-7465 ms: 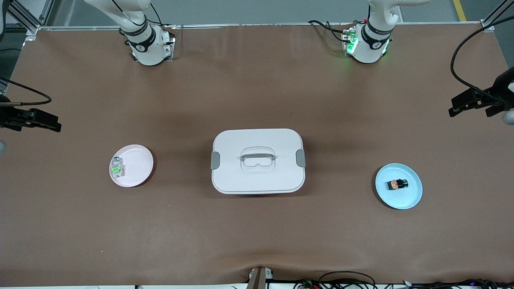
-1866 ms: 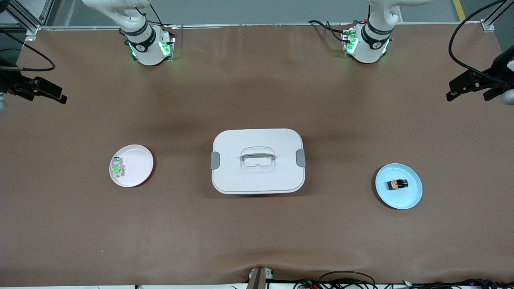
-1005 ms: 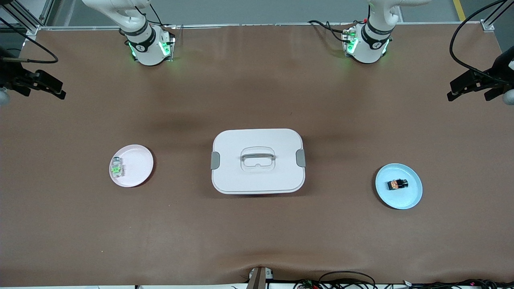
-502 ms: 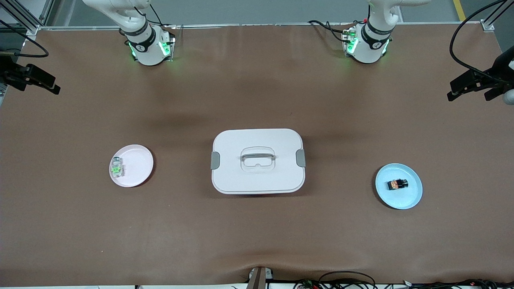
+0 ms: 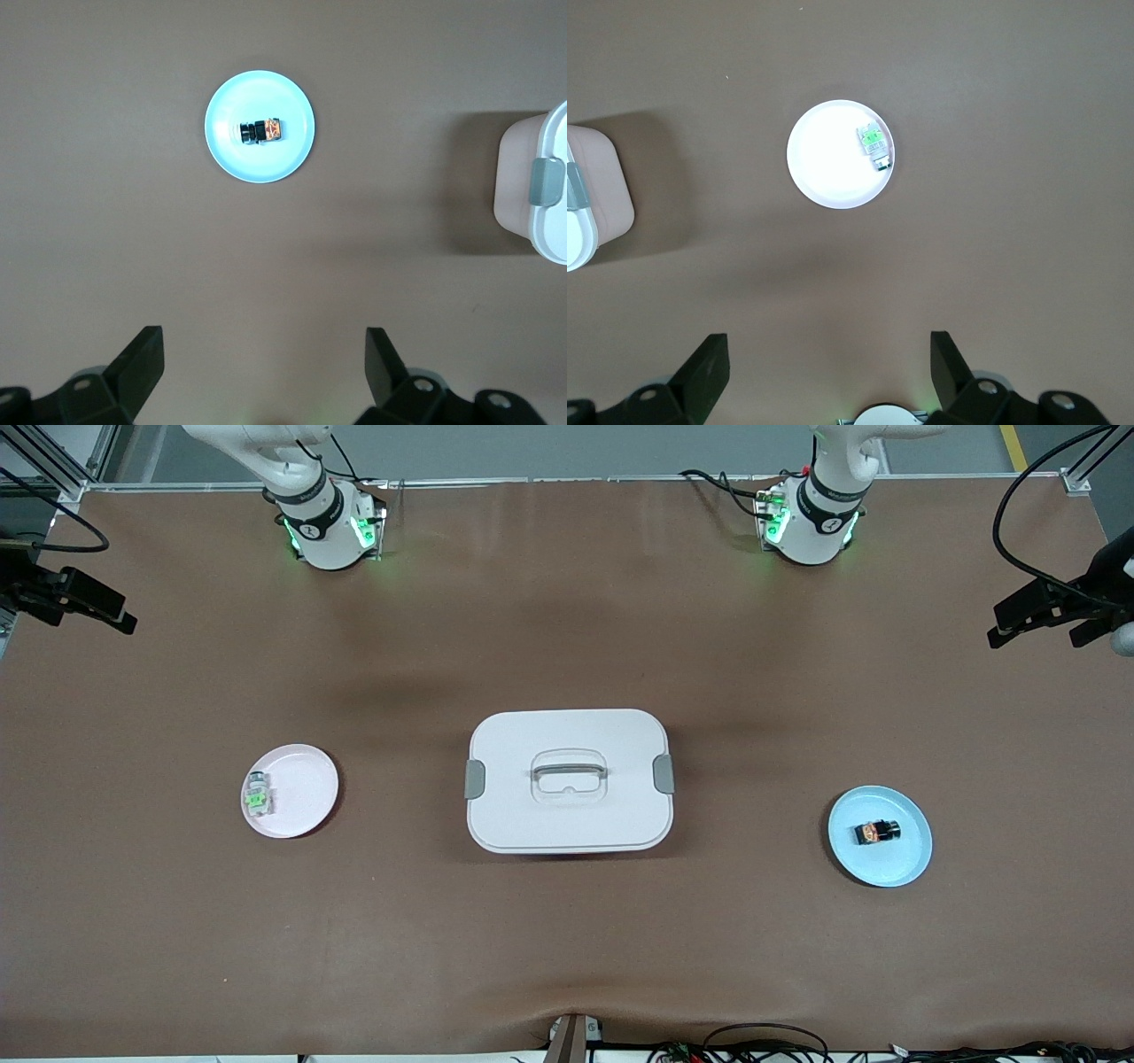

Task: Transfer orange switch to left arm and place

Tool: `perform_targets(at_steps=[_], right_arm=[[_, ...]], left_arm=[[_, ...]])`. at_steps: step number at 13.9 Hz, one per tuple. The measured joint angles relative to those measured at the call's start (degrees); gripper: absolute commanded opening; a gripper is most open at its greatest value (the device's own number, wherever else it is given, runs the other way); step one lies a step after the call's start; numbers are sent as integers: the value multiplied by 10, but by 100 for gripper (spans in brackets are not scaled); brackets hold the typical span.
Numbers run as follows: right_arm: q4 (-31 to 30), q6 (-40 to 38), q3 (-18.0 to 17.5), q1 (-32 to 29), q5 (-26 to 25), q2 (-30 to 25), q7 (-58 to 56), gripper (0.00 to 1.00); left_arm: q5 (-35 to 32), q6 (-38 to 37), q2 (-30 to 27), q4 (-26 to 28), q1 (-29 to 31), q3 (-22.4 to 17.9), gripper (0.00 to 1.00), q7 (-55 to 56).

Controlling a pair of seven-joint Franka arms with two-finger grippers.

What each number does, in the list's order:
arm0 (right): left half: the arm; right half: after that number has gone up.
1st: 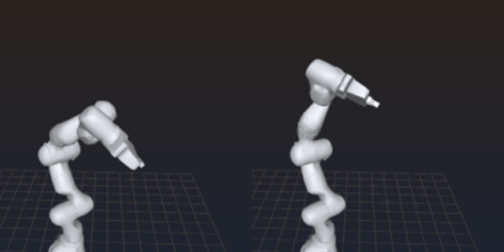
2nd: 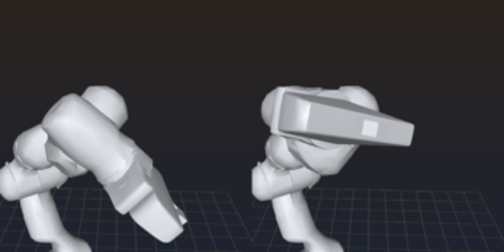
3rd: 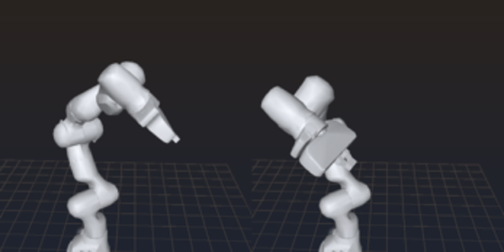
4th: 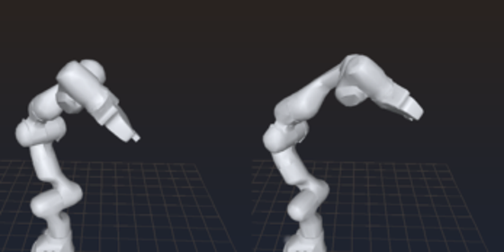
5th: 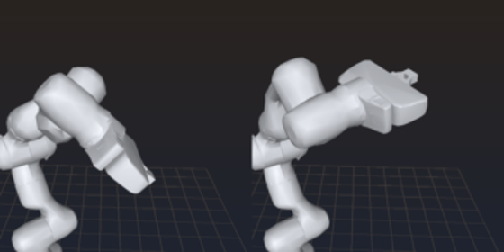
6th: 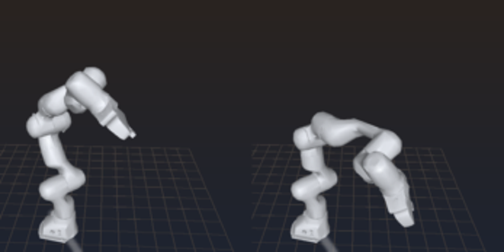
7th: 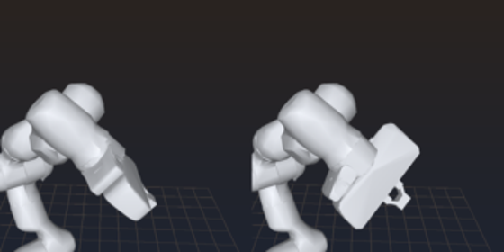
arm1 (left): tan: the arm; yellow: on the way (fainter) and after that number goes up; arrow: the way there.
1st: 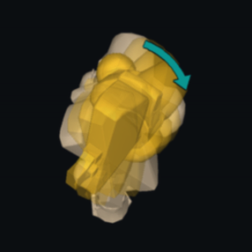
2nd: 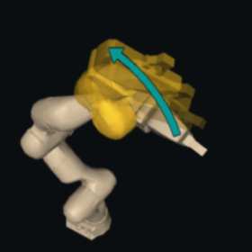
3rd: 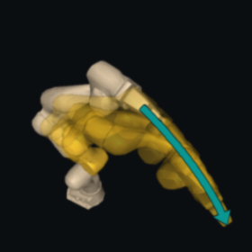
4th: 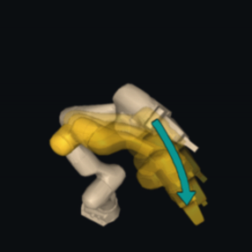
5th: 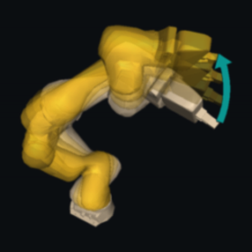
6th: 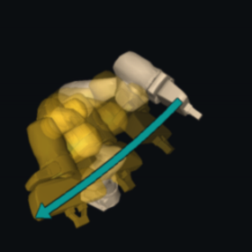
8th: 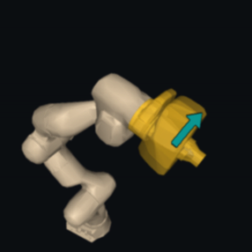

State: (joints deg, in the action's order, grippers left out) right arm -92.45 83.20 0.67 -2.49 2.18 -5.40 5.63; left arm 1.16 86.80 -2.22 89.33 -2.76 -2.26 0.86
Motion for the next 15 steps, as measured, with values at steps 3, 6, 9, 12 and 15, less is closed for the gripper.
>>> perform_targets(at_steps=[3, 6, 9, 12, 15], right_arm=[[0, 1, 0, 0, 0, 0, 0, 100], [0, 10, -1, 0, 1, 1, 0, 100], [0, 14, -1, 0, 1, 3, 0, 100], [0, 17, -1, 0, 1, 4, 0, 100], [0, 21, -3, 0, 2, 4, 0, 100]], left_arm=[[0, 1, 0, -5, 0, 0, 100, 0], [0, 1, 0, -11, 0, 0, 100, 0], [0, -4, 0, -18, 0, 0, 100, 0], [0, -13, 0, -24, 0, 0, 100, 1], [0, -14, 0, -24, -3, 7, 100, 30]])
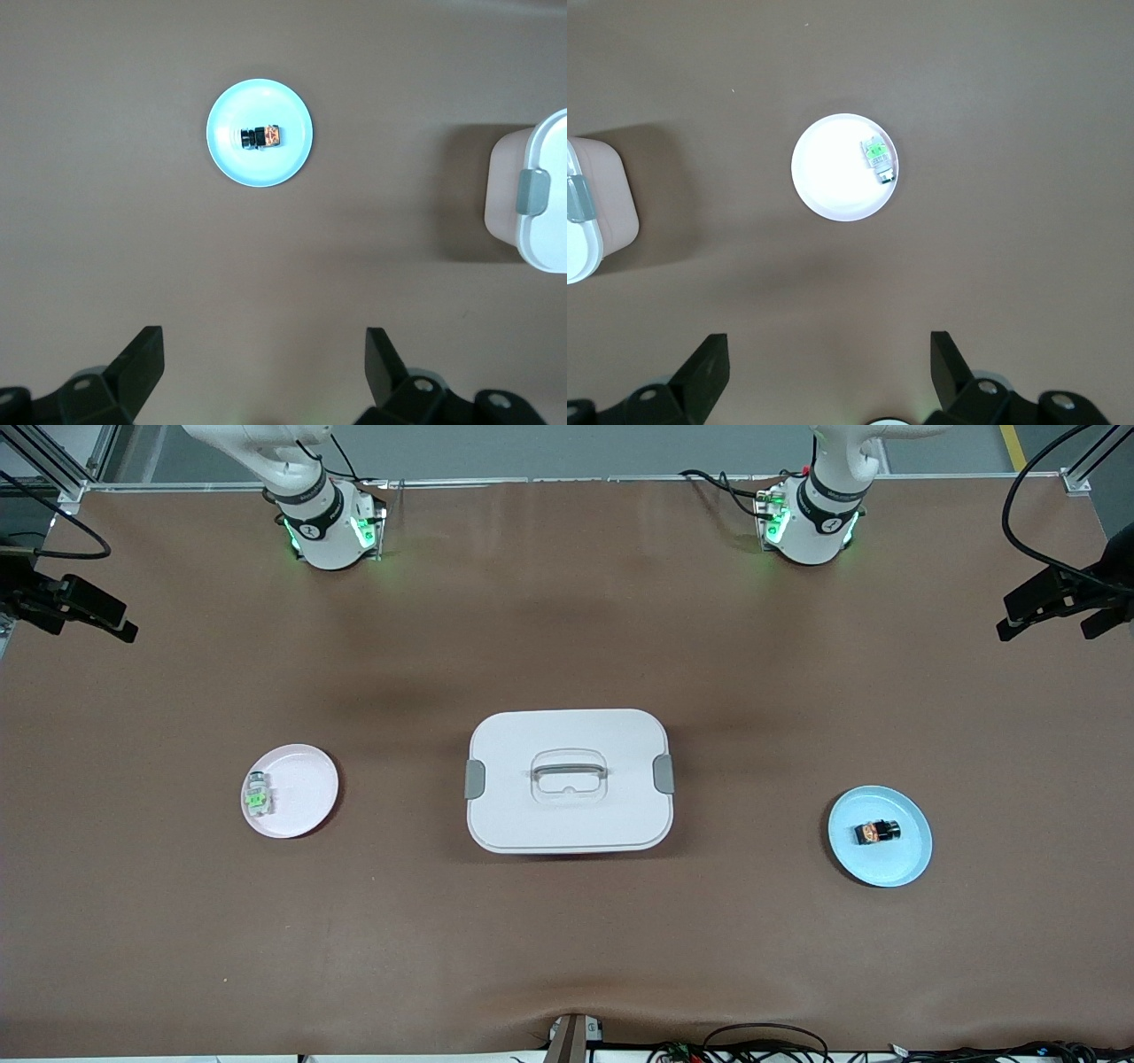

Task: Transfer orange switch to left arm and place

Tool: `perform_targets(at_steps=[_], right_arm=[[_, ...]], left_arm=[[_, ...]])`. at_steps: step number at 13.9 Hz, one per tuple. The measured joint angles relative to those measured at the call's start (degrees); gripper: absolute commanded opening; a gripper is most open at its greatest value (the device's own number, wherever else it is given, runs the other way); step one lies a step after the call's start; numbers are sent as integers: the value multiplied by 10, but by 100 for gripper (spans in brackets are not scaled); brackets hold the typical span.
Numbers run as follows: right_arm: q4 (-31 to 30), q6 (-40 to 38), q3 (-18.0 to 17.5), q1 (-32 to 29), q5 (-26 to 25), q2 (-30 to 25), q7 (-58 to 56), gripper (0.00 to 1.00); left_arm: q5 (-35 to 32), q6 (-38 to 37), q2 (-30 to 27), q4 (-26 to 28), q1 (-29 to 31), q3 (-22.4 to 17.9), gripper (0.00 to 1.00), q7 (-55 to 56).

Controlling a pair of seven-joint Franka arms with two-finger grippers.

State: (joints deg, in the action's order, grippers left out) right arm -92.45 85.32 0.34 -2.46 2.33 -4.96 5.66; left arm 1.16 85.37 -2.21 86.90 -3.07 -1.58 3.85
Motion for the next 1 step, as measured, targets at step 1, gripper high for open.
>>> perform_targets(at_steps=[1], right_arm=[[0, 0, 0, 0, 0, 0, 0, 100]], left_arm=[[0, 0, 0, 0, -1, 5, 100, 9]])
